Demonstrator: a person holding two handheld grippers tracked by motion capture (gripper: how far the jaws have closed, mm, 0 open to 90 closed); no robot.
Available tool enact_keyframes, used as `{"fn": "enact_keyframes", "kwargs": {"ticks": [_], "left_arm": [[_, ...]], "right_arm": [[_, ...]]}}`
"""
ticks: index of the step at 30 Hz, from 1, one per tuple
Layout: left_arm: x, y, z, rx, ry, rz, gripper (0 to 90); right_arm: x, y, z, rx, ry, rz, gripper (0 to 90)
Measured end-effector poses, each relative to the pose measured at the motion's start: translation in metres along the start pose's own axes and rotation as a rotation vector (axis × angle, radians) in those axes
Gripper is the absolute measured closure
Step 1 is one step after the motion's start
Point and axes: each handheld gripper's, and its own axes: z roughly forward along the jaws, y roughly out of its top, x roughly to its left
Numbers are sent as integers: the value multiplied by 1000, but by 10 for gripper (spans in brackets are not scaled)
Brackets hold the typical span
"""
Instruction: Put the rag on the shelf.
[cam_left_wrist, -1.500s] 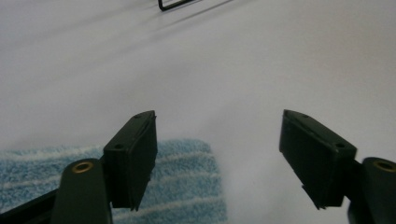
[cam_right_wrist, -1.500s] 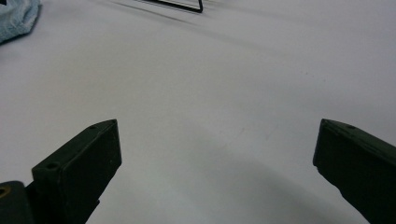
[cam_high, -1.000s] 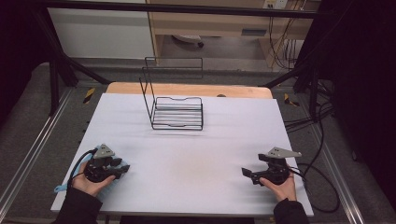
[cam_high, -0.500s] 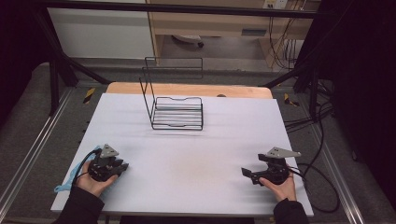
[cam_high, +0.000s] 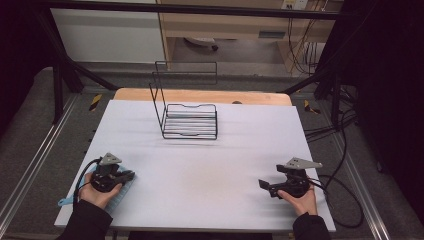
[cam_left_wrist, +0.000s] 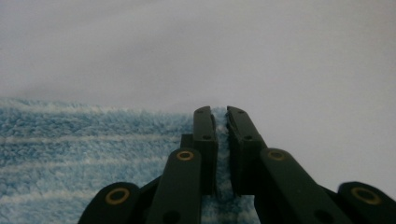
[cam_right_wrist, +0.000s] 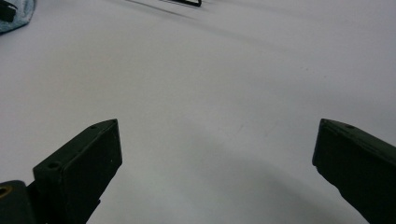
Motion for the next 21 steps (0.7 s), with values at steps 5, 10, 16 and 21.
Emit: {"fn": "enact_keyframes", "kwargs": {"ticks": [5, 10, 16, 21], "left_arm": [[0, 1, -4, -34, -16, -34, 829], [-6, 4, -5, -61, -32, -52, 829], [-19, 9, -3, -89, -54, -47, 828], [-32, 15, 1, -107, -71, -37, 828]], "right_arm": [[0, 0, 0, -1, 0, 3, 19], [0, 0, 0, -1, -1, -1, 19], [0, 0, 0, -1, -1, 1, 20], [0, 0, 1, -1, -3, -1, 20]]}}
